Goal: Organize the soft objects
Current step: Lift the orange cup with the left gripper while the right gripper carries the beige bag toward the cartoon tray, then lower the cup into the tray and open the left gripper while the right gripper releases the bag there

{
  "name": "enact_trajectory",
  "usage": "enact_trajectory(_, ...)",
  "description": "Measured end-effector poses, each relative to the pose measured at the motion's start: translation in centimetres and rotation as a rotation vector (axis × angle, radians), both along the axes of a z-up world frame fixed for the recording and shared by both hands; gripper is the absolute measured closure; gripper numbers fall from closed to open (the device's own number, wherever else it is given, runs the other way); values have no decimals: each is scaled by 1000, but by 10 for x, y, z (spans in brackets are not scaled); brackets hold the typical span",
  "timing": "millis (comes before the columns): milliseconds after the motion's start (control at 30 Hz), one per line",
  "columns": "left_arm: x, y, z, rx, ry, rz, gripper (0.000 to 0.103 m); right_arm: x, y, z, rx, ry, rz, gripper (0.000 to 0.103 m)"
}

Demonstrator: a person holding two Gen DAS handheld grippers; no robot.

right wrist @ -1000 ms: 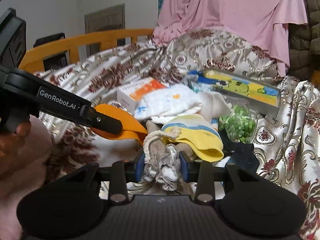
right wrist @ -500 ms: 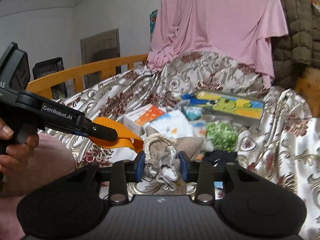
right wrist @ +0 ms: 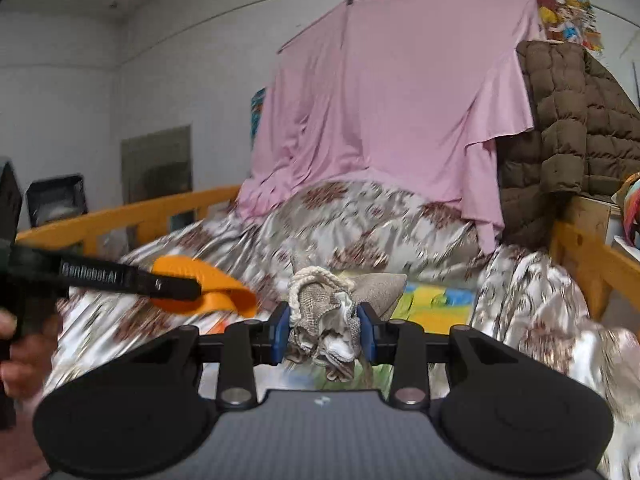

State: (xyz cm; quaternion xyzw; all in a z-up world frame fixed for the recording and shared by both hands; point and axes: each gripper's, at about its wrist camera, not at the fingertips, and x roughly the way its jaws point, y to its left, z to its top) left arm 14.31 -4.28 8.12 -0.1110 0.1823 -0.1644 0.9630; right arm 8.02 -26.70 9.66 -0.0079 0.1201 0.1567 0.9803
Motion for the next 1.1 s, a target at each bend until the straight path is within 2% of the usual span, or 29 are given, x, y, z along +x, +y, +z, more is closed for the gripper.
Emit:
enact_trajectory(100,59,-24,-1,31,-37,-4,66,63,-13,-1,53,-16,-29,64)
enact_trajectory(167,99,-39,-8,22,-44,-7,66,101,-25,-10,95,4,-31,64)
enact_trajectory(333,189,-65,-45,-34,33,3,66,184,-58,-55,200,50,-75,64)
enact_trajectory(467,239,-84,-74,-23,95,23,66,229,-83,-101,276,94,-116,64)
enact_trajectory(600,258,-90,-100,-19,157,12,66,254,-101,-133,332,148,-164,64)
enact_trajectory(667,265,-94,-108,-7,206,13,65,262,-103,-142,326,182,-181,64)
enact_trajectory(733,271,-92,-113,-33,250,18,65,262,-99,-146,306,198,-196,64)
enact_trajectory(933,275,-94,-116,8,304,25,63,267,-77,-153,203,233,-212,61)
enact_trajectory(1100,279,-96,-113,11,342,27,55,264,-71,-151,185,233,-208,53)
